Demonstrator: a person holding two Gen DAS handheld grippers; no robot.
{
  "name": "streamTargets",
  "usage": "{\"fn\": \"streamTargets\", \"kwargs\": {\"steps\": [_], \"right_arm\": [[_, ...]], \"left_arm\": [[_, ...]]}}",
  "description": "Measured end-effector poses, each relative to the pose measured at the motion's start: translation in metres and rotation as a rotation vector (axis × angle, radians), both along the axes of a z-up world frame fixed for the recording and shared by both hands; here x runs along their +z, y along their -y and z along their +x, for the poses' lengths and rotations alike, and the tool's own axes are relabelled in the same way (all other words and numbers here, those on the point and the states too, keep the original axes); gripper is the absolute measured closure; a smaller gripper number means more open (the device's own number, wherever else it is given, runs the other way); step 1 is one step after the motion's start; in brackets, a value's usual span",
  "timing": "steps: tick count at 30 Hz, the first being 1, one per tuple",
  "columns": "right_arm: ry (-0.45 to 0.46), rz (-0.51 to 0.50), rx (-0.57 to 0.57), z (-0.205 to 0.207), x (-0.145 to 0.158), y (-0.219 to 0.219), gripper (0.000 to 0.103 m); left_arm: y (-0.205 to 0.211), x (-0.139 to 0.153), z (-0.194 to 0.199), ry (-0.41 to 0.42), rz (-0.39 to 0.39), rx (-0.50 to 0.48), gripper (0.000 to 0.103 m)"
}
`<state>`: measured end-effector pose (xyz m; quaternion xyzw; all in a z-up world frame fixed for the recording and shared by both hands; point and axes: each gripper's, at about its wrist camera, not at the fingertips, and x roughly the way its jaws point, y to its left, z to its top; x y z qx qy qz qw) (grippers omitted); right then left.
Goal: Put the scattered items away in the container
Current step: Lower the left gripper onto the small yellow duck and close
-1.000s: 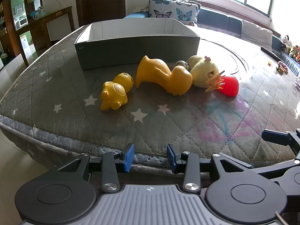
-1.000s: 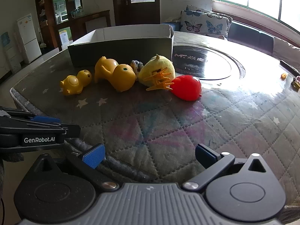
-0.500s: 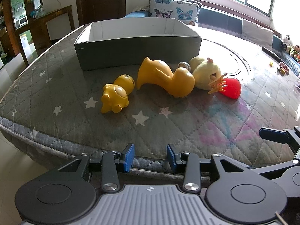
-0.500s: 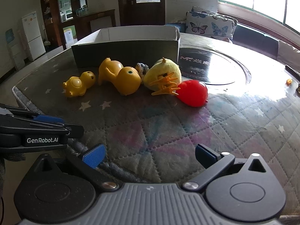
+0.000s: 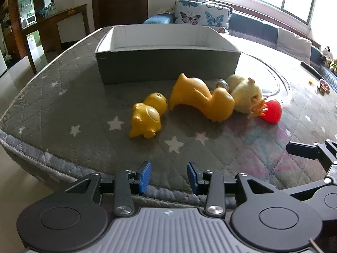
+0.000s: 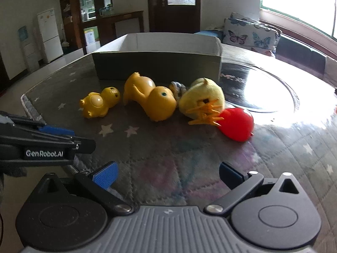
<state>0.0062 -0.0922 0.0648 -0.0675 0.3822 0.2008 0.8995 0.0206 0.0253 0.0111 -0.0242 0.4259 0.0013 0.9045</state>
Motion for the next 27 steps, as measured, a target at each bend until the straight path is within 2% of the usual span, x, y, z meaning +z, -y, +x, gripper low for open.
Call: {"fn": "streamTargets", "kwargs": {"steps": [9, 27], "right_arm": [[0.007, -0.003, 0.068, 0.011, 0.003, -0.018, 0.0], [0.003, 0.017, 0.197, 0.03, 0.004, -0.057, 0.002]], "left_arm": [[-0.018, 0.007, 0.011, 0.01, 0.001, 0.039, 0.062], [-0.042, 0.023, 0.034, 0.036, -0.004, 0.024, 0.062]]}}
